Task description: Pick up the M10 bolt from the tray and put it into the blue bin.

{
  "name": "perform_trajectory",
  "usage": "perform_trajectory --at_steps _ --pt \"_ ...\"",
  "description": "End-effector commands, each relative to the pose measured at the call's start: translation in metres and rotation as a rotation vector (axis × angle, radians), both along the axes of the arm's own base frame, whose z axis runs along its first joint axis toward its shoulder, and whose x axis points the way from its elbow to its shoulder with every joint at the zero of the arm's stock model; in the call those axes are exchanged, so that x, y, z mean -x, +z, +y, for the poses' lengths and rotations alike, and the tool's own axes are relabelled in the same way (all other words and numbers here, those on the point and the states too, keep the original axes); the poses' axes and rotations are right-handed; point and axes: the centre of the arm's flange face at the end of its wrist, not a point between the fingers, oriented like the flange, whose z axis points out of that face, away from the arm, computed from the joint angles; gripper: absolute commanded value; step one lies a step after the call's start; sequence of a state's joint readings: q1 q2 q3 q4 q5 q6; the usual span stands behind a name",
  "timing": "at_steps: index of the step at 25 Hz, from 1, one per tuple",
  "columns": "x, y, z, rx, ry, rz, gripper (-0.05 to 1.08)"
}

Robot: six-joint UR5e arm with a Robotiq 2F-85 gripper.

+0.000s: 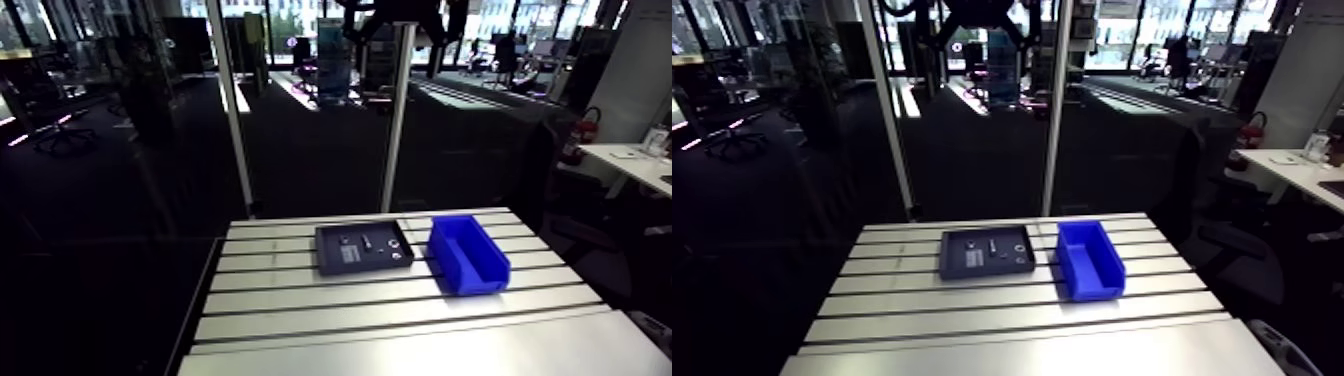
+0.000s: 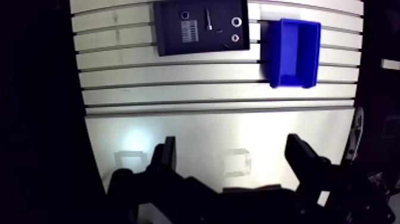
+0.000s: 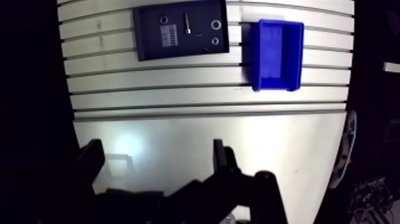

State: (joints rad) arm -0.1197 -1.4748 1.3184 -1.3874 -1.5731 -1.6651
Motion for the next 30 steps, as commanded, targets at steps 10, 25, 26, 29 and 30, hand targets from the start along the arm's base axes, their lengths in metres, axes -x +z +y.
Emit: perform_trajectory --at_steps 10,25,26,29,30 --pt "-0.001 0.032 -0.027 -0.001 0.008 0.059 0.01" --pt "0.012 0.002 -0.025 -0.006 0.023 0.032 0.01" --pt "0.019 -0.007 -0.024 -0.007 0.023 0.033 0.01" --pt "0.031 -0.023 -0.023 -0.010 0.025 0.039 0.01" --pt "0.035 -0.030 -0.023 -0.011 0.025 0.038 0.01"
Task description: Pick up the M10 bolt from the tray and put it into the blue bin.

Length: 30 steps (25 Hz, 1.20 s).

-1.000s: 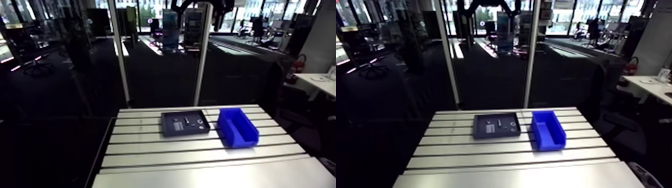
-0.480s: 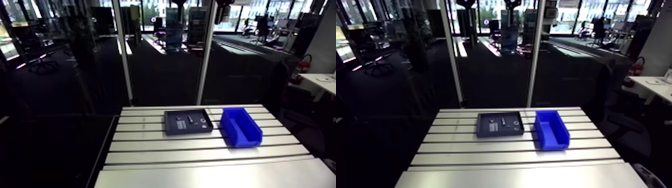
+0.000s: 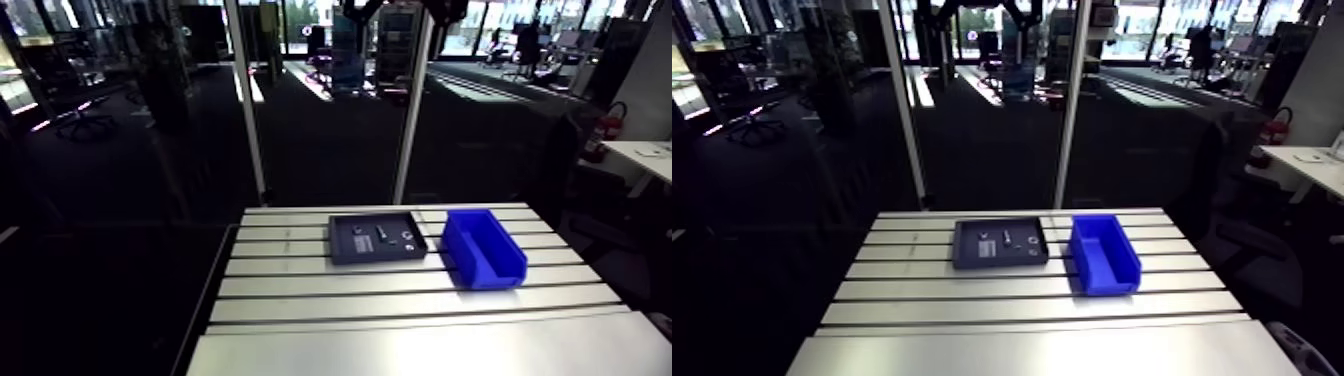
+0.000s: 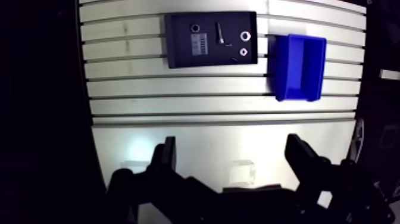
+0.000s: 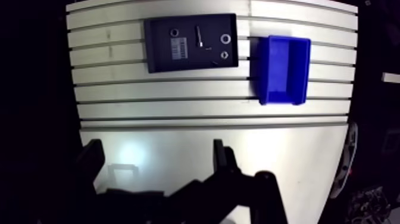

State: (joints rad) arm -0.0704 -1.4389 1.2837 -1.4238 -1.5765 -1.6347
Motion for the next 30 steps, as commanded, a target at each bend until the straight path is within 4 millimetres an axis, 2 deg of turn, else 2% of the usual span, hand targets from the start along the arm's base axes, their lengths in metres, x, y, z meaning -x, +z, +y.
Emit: perform_trajectory --at_steps 1,5,12,17,19,25,28,30 --pt "0.025 -0.039 0.002 -0.004 0.006 0.000 0.01" --pt "0.037 -0.067 0.004 -0.005 0.012 -0.016 0.01" --pt "0.047 -0.101 0.016 -0.004 0.035 -0.024 0.01" --pt "0.047 -0.112 0.021 -0.001 0.024 -0.047 0.01" --pt "0.048 -0.128 0.022 0.003 0.020 -0.072 0.01" --pt "0.056 -0.153 0.023 0.004 0.026 -0.075 0.01" --pt "0.063 -0.157 0.023 0.000 0.027 -0.043 0.01" --pt "0.069 -0.166 0.024 0.001 0.027 -0.039 0.01"
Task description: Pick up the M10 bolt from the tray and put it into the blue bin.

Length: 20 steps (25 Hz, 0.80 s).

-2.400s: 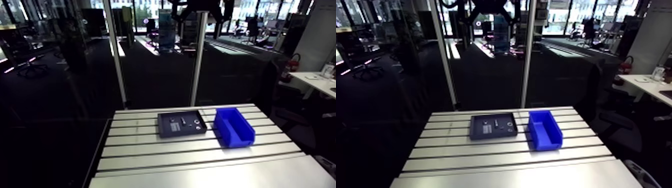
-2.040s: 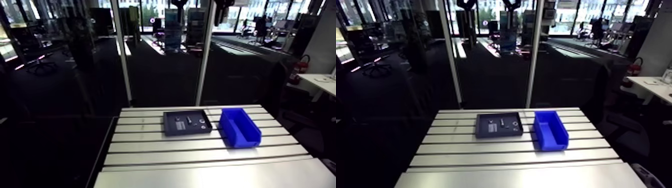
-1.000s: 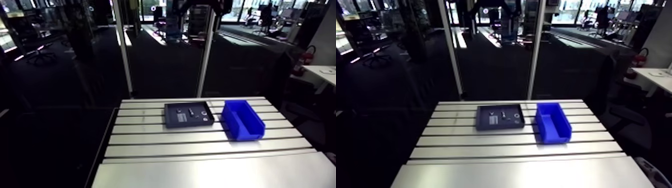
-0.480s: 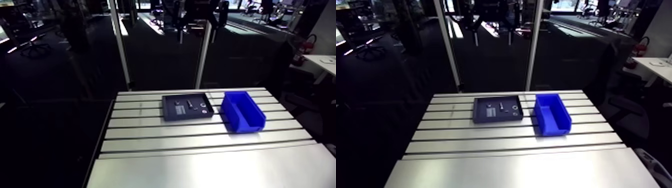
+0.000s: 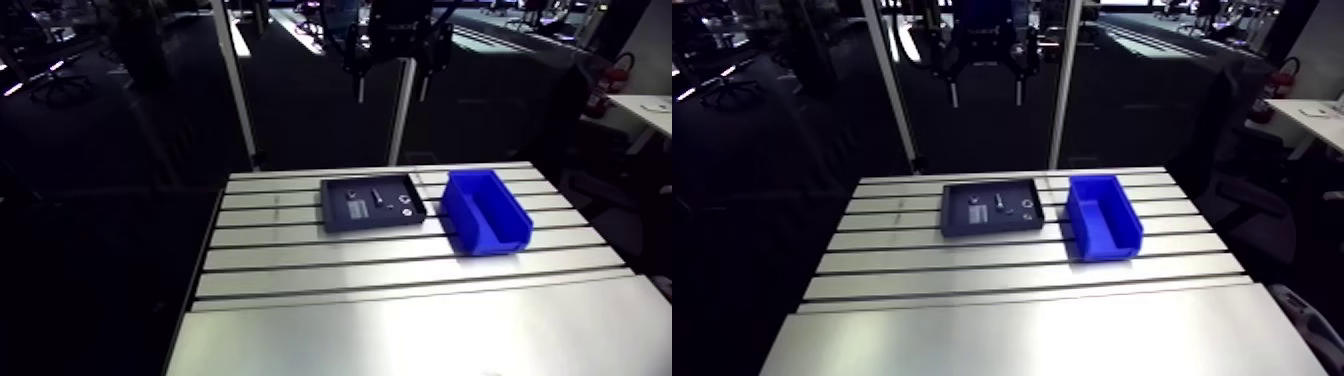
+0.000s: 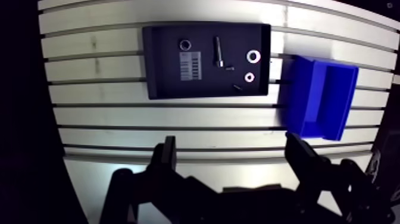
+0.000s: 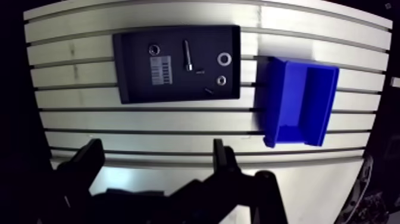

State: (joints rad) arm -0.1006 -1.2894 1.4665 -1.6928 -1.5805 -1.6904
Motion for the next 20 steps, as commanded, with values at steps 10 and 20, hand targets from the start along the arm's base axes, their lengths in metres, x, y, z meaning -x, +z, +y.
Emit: perform_trajectory --at_steps 10,20 --pt "0.010 -0.046 0.001 -0.005 0.038 0.043 0.01" --pt "0.021 -0.084 0.004 0.000 0.035 0.016 0.01"
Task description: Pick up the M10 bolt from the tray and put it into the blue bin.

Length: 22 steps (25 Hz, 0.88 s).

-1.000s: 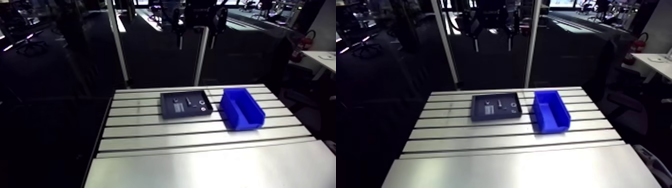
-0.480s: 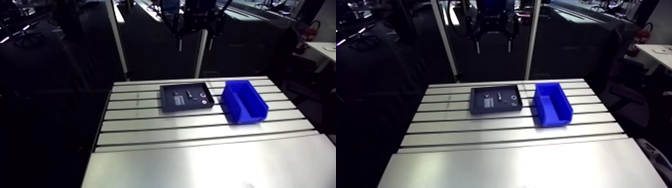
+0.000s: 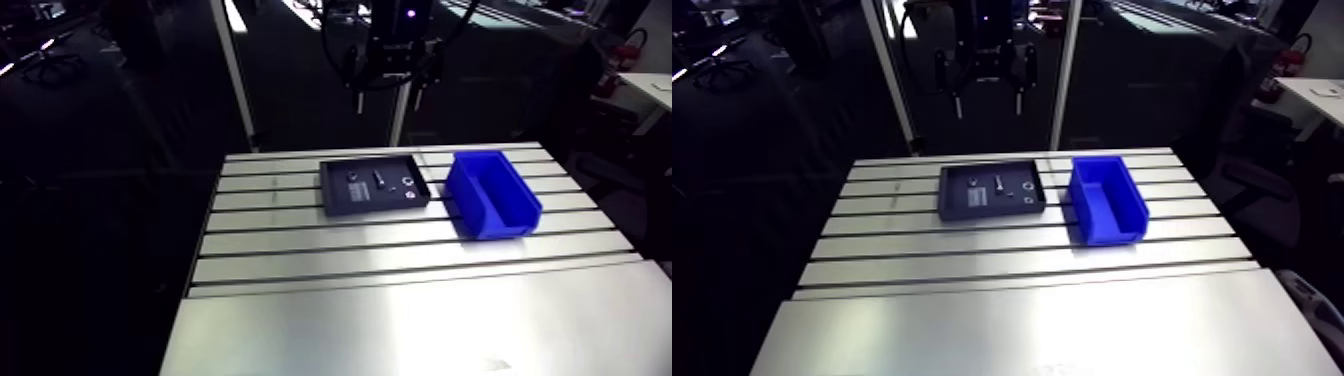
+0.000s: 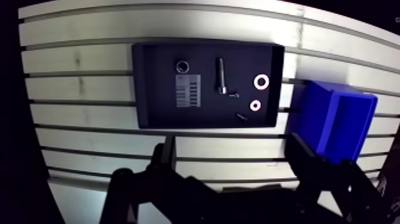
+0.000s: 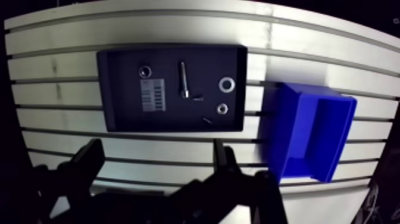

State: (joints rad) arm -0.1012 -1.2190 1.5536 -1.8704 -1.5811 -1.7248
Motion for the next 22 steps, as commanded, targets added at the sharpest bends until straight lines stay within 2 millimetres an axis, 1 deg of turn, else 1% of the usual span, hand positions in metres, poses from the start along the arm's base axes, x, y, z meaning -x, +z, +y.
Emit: perform_trajectory --at_steps 1,7,12,14,16,19,22 --pt "0.010 -0.023 0.003 -0.001 0.000 -0.003 0.01" --pt "0.019 -0.045 0.003 0.004 0.009 -0.025 0.01" --pt "0.024 -0.059 0.003 0.006 0.023 -0.039 0.01" --pt "0.028 -0.063 0.004 0.003 0.035 -0.023 0.01" --pt "0.028 -0.066 0.004 -0.002 0.039 -0.022 0.01" --pt "0.028 -0.076 0.007 -0.025 0.040 -0.032 0.01" --pt "0.028 -0.078 0.007 -0.025 0.046 -0.031 0.01"
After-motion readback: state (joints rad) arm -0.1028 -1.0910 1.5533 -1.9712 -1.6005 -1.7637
